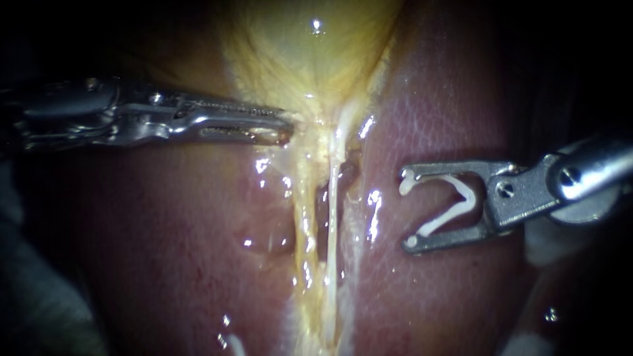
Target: Grabbing gallbladder
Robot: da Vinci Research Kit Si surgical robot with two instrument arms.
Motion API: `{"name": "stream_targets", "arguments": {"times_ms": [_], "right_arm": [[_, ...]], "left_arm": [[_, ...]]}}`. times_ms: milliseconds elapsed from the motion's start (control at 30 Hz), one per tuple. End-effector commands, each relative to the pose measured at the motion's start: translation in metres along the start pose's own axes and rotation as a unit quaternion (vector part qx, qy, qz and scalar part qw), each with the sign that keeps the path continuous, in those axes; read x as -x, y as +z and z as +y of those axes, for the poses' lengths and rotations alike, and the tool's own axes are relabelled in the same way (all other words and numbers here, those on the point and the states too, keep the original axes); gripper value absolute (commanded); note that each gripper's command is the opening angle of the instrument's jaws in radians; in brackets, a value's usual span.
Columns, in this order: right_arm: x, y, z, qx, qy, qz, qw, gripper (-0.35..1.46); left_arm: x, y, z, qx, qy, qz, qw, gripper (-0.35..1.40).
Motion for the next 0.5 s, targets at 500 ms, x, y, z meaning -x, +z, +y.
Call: {"name": "stream_targets", "arguments": {"times_ms": [500], "right_arm": [[0.0000,0.0000,0.0000,0.000,0.000,0.000,1.0000,0.50]], "left_arm": [[-0.0024,-0.0046,0.0016,-0.010,-0.036,-0.010,0.9993,-0.35]]}}
